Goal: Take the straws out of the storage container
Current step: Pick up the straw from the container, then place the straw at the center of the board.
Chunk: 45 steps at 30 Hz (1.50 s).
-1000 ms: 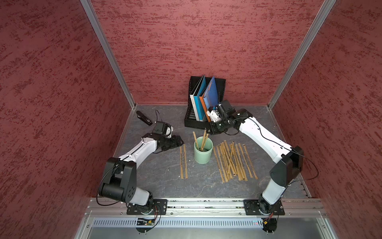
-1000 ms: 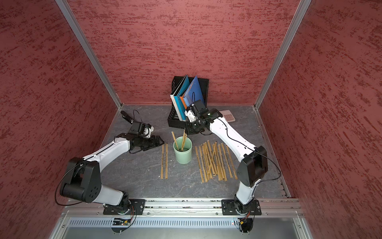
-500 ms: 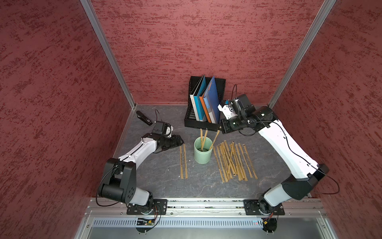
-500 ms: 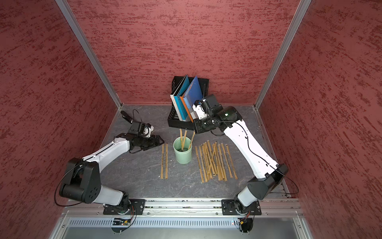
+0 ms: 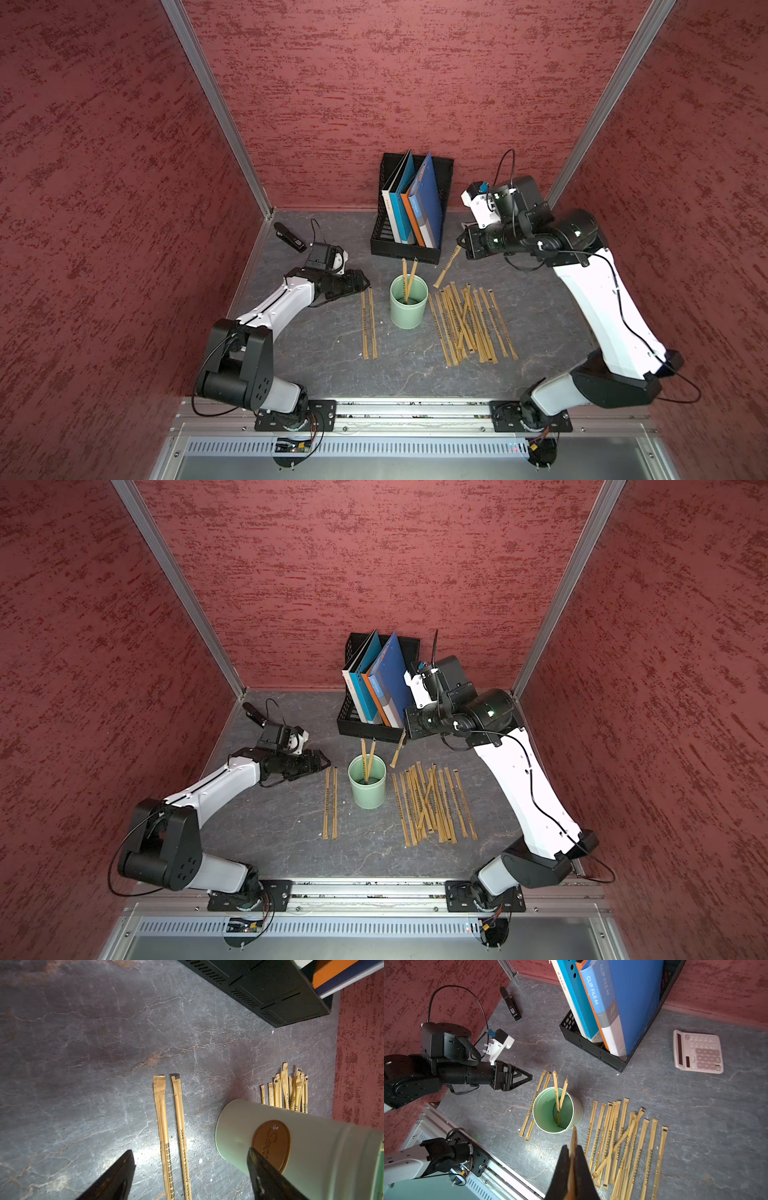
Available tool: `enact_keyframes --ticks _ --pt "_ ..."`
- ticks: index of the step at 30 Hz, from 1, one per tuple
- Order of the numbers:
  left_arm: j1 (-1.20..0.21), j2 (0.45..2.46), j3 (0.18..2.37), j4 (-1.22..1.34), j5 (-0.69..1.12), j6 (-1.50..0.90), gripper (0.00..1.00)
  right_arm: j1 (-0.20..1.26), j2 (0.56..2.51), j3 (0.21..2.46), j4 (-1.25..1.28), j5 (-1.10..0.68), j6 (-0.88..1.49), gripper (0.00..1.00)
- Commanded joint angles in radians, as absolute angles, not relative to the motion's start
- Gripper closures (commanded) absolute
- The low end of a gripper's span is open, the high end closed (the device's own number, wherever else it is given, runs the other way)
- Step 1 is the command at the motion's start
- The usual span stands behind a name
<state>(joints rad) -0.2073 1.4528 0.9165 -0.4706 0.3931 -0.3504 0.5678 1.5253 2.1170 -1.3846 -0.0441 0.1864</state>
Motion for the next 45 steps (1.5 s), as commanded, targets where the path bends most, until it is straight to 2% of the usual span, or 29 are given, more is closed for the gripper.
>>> enact_keyframes --ticks 1,14,22,25,30,45 --pt "-0.201 1.423 0.928 -0.454 0.409 -0.356 0.15 0.57 1.514 2.15 -1.449 0.007 0.171 0.98" --pt "-0.201 1.414 0.919 -0.449 0.411 -0.356 0.15 0.561 1.569 2.313 -1.601 0.144 0.159 1.0" --pt "-0.201 1.419 0.913 -0.443 0.413 -0.351 0.15 0.449 1.681 2.33 -1.736 0.16 0.161 1.0" --pt "-0.2 1.426 0.913 -0.437 0.417 -0.352 0.15 0.392 1.701 2.267 -1.738 0.116 0.161 1.0" --pt "-0.199 1.435 0.907 -0.426 0.425 -0.35 0.15 0.334 1.739 2.158 -1.739 0.136 0.154 1.0" --pt "-0.199 1.463 0.887 -0.393 0.439 -0.351 0.15 0.318 1.823 1.8 -1.672 0.18 0.153 1.0"
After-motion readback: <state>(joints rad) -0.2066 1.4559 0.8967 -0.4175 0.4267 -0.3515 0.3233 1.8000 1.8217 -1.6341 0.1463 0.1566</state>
